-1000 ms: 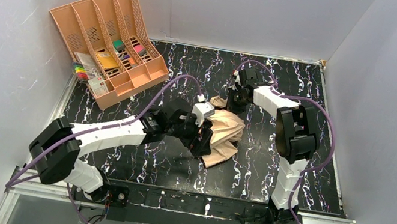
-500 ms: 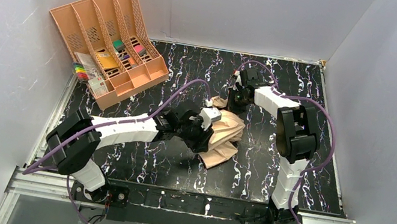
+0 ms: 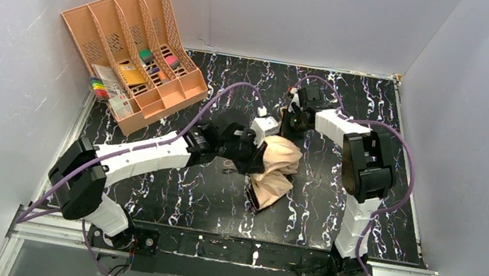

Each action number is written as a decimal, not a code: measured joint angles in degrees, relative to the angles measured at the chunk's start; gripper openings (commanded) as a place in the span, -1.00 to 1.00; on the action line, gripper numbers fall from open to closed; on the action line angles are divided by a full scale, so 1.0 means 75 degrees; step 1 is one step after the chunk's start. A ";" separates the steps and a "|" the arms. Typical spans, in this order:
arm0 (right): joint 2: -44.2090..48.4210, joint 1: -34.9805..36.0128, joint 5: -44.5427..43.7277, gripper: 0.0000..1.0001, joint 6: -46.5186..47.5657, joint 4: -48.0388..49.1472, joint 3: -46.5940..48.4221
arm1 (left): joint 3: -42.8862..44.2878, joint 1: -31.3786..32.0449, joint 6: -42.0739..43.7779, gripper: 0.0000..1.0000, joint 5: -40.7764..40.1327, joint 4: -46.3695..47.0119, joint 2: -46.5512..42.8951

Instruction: Put away the umbrella

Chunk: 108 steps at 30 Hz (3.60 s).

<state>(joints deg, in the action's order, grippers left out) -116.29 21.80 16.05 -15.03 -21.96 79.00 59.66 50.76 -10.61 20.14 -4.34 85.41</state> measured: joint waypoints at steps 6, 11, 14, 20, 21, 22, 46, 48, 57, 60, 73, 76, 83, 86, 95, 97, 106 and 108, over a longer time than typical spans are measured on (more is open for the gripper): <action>0.0111 -0.0035 0.0125 -1.00 -0.0032 0.0321 -0.0254 | 0.0935 0.0000 -0.0160 -1.00 -0.0032 -0.0087 -0.0073; 0.0216 -0.0041 0.0326 -1.00 -0.0099 0.0615 -0.0527 | 0.1591 -0.0067 -0.0271 -1.00 -0.0286 -0.0105 0.0140; 0.0277 -0.0041 0.0554 -1.00 -0.0178 0.0825 -0.0731 | 0.2037 -0.0219 -0.0396 -1.00 -0.0309 -0.0102 0.0542; 0.0420 -0.0041 0.0950 -1.00 -0.0239 0.1247 -0.1148 | 0.2687 -0.1250 -0.1067 -1.00 -0.0067 0.0233 0.1711; 0.0449 -0.0038 0.1008 -1.00 -0.0259 0.1309 -0.1215 | 0.2731 -0.1411 -0.1177 -1.00 -0.0047 0.0286 0.1880; 0.0469 -0.0038 0.1061 -1.00 -0.0271 0.1355 -0.1274 | 0.2771 -0.1603 -0.1309 -1.00 -0.0020 0.0350 0.2101; 0.2623 0.0015 -0.1682 -0.12 -0.0399 0.0233 -0.2241 | 0.3142 -0.2241 -0.2011 -1.00 0.0321 0.0635 0.4852; 0.3051 -0.0035 -0.2127 -0.11 -0.0315 0.0079 -0.2247 | 0.2940 -0.2244 -0.2037 -1.00 0.0367 0.0711 0.4852; 0.4447 -0.0119 0.0052 -0.40 0.0423 0.0761 -0.2218 | 0.2760 -0.2256 -0.2063 -0.99 0.0490 0.1005 0.4843; 0.3885 -0.0076 0.1172 -0.57 0.0437 0.0930 -0.2037 | 0.2745 -0.2256 -0.2066 -0.91 0.0542 0.1035 0.4843; 0.1702 0.0009 0.2092 -0.77 -0.0137 0.1472 -0.1862 | 0.2734 -0.2256 -0.2081 -0.81 0.0609 0.1040 0.4841; 0.1346 0.0009 0.2025 -0.80 -0.0187 0.1617 -0.1801 | 0.2722 -0.2256 -0.2084 -0.75 0.0606 0.1032 0.4829; 0.1011 0.0017 0.1577 -0.88 -0.0326 0.1734 -0.1801 | 0.2725 -0.2256 -0.2031 -0.43 0.0490 0.0799 0.4593; 0.0839 0.0017 0.1297 -0.92 -0.0417 0.1740 -0.1801 | 0.2751 -0.2270 -0.1938 -0.23 0.0358 0.0510 0.4272; 0.0638 0.0017 0.1084 -0.94 -0.0621 0.1457 -0.1536 | 0.2535 -0.2614 -0.1510 0.25 -0.0227 -0.0012 0.2241; 0.0557 0.0003 0.1139 -0.94 -0.0629 0.1323 -0.1416 | 0.2017 -0.2704 -0.1413 0.34 -0.0271 0.0023 0.1486; 0.0236 -0.0154 0.1687 -0.94 -0.0656 0.1020 -0.1102 | -0.1877 -0.2594 -0.2136 0.80 0.0143 0.0749 -0.1574; 0.0195 -0.0187 0.1781 -0.94 -0.0662 0.0997 -0.1072 | -0.2655 -0.2500 -0.2495 0.83 0.0207 0.1084 -0.1967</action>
<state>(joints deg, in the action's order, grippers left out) -114.83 20.40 29.41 -19.99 -14.48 70.96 39.75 32.01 -29.32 21.69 3.79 70.65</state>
